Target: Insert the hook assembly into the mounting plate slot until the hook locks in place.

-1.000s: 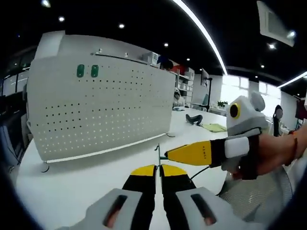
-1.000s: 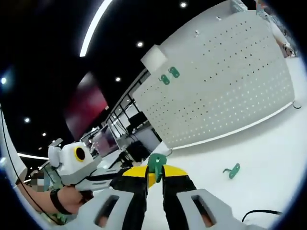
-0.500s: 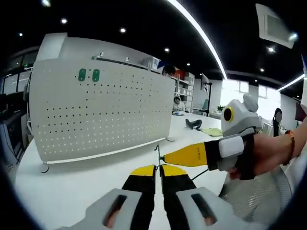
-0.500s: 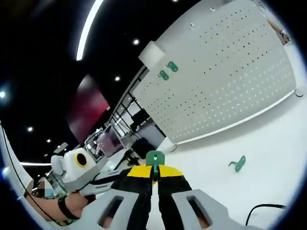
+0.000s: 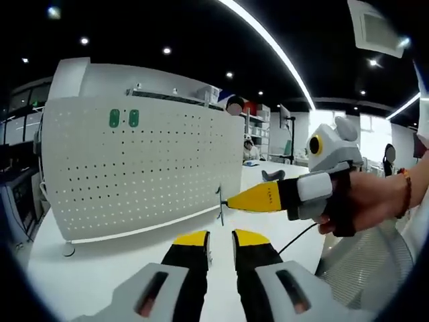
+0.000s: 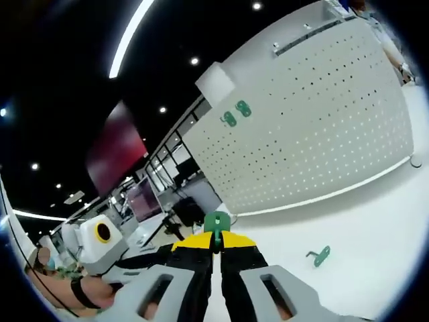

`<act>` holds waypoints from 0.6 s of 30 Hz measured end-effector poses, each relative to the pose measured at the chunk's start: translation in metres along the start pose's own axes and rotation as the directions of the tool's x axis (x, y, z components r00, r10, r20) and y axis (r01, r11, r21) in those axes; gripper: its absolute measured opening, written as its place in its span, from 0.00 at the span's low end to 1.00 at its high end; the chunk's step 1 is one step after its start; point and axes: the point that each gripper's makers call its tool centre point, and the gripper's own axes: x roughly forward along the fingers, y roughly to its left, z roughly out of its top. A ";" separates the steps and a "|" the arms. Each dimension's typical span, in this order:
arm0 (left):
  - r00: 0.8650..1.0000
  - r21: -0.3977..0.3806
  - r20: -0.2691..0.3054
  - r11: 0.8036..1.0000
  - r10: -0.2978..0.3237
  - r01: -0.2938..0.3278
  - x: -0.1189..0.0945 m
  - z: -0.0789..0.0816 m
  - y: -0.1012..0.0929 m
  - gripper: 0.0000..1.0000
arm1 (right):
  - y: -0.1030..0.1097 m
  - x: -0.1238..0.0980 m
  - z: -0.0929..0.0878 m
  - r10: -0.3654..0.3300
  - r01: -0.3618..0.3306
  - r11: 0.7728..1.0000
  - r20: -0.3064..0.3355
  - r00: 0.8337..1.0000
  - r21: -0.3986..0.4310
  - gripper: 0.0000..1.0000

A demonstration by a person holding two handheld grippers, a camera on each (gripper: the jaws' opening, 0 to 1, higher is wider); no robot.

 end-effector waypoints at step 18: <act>0.998 0.038 0.044 0.998 0.049 -0.051 -0.015 0.017 0.001 0.37 | -0.015 0.014 0.047 -0.092 0.099 0.976 0.042 0.995 -0.195 0.01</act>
